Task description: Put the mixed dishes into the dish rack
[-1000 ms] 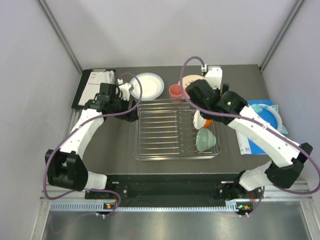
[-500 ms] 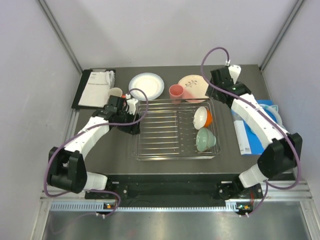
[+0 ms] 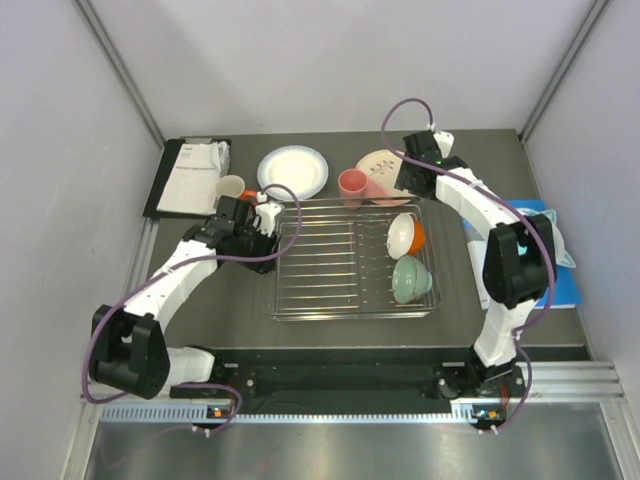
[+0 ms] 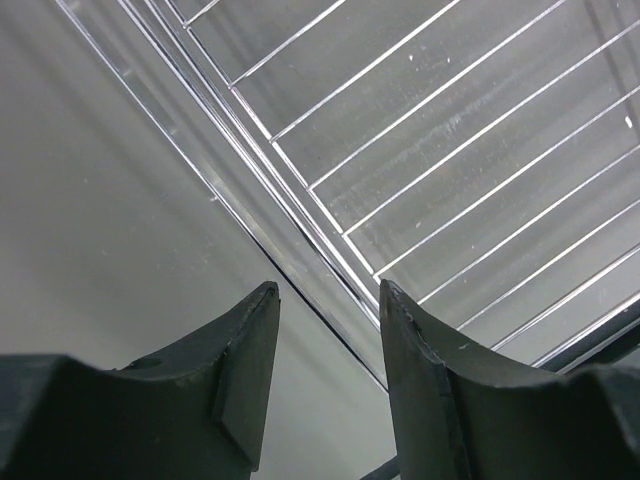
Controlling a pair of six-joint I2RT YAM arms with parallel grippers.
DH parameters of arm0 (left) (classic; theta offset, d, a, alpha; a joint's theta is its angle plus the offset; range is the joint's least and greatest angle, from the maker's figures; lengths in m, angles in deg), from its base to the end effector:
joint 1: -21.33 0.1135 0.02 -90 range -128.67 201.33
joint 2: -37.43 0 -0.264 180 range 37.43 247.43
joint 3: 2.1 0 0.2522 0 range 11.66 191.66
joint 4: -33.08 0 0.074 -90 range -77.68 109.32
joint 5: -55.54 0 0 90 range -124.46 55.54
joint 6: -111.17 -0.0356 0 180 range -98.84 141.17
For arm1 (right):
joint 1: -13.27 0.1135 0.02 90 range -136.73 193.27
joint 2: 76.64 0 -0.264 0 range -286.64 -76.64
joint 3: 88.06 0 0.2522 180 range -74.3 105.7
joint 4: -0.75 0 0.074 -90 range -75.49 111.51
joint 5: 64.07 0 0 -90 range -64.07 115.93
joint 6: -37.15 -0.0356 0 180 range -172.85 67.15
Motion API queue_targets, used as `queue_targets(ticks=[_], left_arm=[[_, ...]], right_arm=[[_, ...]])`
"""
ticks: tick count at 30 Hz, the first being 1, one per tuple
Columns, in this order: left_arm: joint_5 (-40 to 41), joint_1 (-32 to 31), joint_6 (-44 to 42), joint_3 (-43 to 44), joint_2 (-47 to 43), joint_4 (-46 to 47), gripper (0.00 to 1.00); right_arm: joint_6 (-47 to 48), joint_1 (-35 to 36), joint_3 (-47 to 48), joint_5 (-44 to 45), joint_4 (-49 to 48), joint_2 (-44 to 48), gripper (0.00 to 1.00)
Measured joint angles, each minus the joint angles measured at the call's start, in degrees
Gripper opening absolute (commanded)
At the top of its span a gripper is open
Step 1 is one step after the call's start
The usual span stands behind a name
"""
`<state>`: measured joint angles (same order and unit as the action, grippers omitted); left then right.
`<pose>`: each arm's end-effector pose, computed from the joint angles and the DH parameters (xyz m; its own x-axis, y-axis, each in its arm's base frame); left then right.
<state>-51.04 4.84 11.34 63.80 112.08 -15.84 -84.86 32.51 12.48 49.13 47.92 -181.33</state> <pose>0.2437 -0.0827 0.2384 -0.7269 0.3858 -0.5681 0.5506 0.8219 -0.1463 0.3872 0.1203 0.2673 -0.6623 0.2849 -0.6930 0.3310 0.9410 0.0705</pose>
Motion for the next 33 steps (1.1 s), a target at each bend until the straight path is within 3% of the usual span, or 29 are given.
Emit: queue_targets(ticks=[9, 28, 31, 33], left_arm=[[0.79, -0.50, -2.14, -0.24, -1.42, -1.07, 0.47], [-0.28, -2.78, -2.56, -0.20, -8.83, -6.78, 0.44], [0.13, -2.97, -2.91, 0.70, -9.07, -8.17, 0.46], [1.18, -3.10, -3.61, 2.43, -9.25, -9.35, 0.48]], right_arm=[[1.16, 0.00, -1.42, -0.76, -2.14, -2.80, 0.68], [0.48, 2.32, -10.34, -0.33, -9.75, 2.21, 0.65], [0.59, 3.17, -10.36, 0.33, -9.68, 2.21, 0.69], [0.52, 3.89, -10.29, 1.20, -9.31, 2.21, 0.77]])
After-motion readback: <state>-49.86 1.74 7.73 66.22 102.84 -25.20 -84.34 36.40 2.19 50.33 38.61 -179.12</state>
